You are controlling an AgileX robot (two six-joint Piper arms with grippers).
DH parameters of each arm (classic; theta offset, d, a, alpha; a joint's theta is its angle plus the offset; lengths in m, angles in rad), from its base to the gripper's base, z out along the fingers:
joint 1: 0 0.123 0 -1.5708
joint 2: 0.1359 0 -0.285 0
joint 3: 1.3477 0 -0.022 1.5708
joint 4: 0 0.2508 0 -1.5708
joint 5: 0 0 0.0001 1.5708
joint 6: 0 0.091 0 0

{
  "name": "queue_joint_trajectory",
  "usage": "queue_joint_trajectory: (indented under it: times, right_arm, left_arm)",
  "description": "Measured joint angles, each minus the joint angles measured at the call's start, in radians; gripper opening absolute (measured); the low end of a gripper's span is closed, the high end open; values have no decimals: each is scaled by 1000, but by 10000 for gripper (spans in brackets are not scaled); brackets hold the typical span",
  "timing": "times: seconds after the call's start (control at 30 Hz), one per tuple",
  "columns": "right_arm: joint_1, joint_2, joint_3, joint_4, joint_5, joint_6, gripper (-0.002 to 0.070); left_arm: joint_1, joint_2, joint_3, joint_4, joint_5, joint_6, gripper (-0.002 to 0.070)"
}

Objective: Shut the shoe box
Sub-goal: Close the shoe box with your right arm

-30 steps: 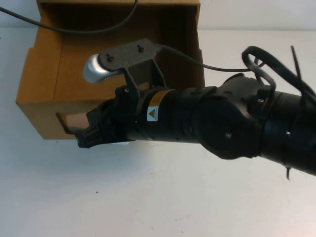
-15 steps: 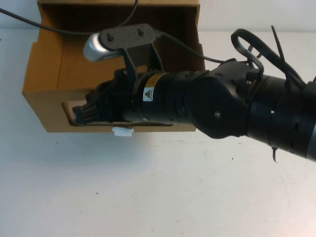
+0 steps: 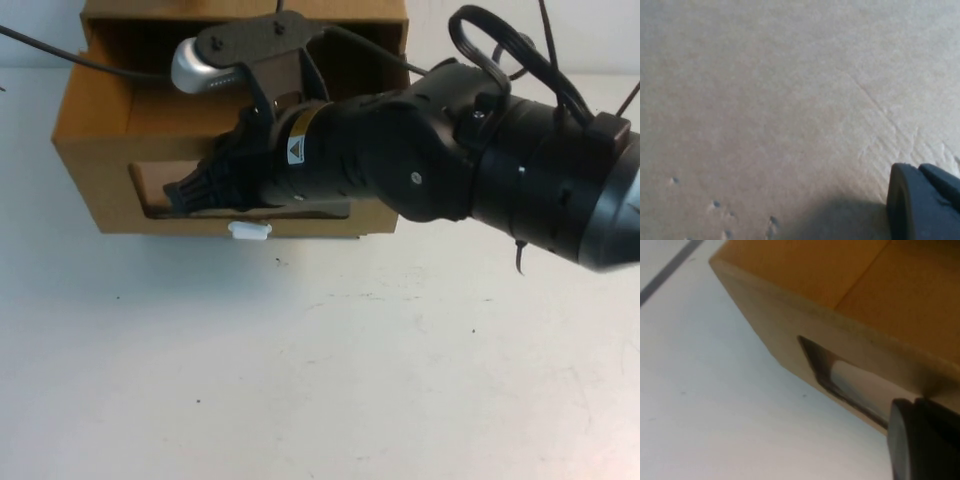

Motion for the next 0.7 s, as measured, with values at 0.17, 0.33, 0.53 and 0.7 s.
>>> queue_joint_trajectory:
  times: [0.17,0.33,0.53,0.7]
  right_arm:
    - [-2,32,-57,-129,52,93,-11]
    - [0,33,-109,-148,165,112,-11]
    - [64,30,-128,-194,307,112,-11]
    - [91,25,-128,-340,311,205,-11]
  left_arm:
    - [0,0,0,0,0,-2,-2]
    - [0,0,0,0,0,-2,-2]
    - [0,0,0,0,0,-8,-2]
    - [0,0,0,0,0,-9,-1]
